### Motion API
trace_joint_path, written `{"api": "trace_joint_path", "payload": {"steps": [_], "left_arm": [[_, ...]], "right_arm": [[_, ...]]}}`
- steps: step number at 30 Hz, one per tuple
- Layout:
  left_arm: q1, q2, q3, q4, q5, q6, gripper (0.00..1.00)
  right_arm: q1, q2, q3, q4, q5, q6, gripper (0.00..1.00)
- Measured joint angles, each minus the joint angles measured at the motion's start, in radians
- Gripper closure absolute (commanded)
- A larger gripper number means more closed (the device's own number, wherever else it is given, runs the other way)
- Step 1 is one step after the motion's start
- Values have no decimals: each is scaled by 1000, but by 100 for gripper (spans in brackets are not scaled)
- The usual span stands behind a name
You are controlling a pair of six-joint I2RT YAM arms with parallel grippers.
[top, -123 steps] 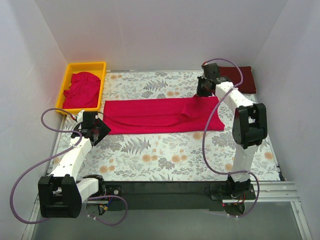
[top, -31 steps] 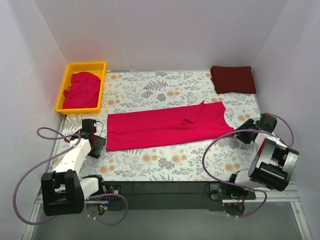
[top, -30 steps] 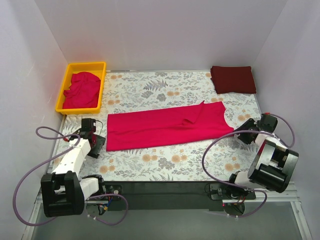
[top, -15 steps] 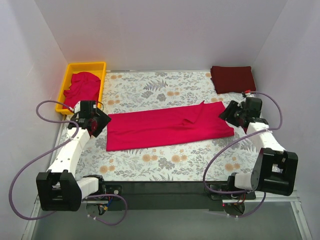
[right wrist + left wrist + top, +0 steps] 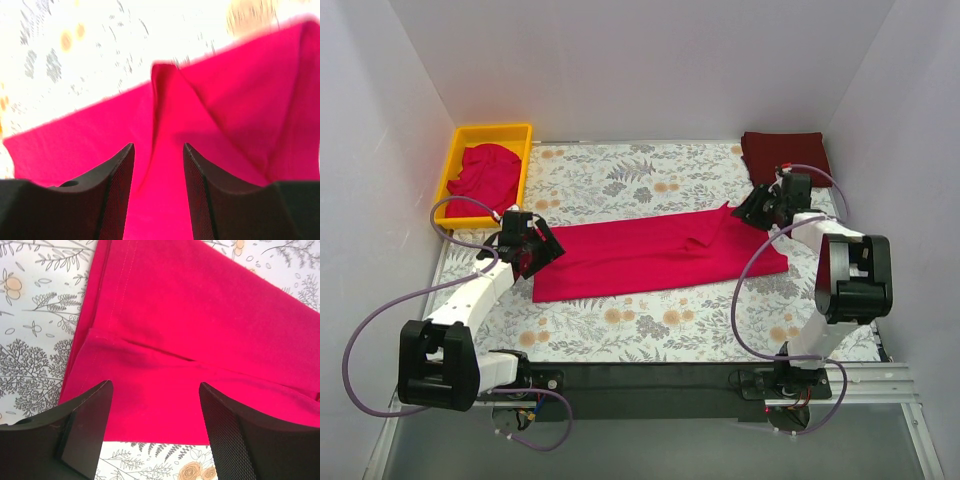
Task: Fold and stack the t-shirts
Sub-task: Fold the tshirt
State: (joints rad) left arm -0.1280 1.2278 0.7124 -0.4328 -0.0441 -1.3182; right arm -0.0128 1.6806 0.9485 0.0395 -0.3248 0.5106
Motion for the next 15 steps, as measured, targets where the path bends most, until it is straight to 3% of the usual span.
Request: {"api": "trace_joint_path", "payload": {"steps": [5, 15], "left_arm": [[0, 0, 0, 30, 8, 15, 32], [-1, 0, 0, 46, 9, 25, 32]], "right_arm": [[3, 122, 126, 51, -11, 52, 50], [14, 280, 224, 74, -9, 121, 51]]}}
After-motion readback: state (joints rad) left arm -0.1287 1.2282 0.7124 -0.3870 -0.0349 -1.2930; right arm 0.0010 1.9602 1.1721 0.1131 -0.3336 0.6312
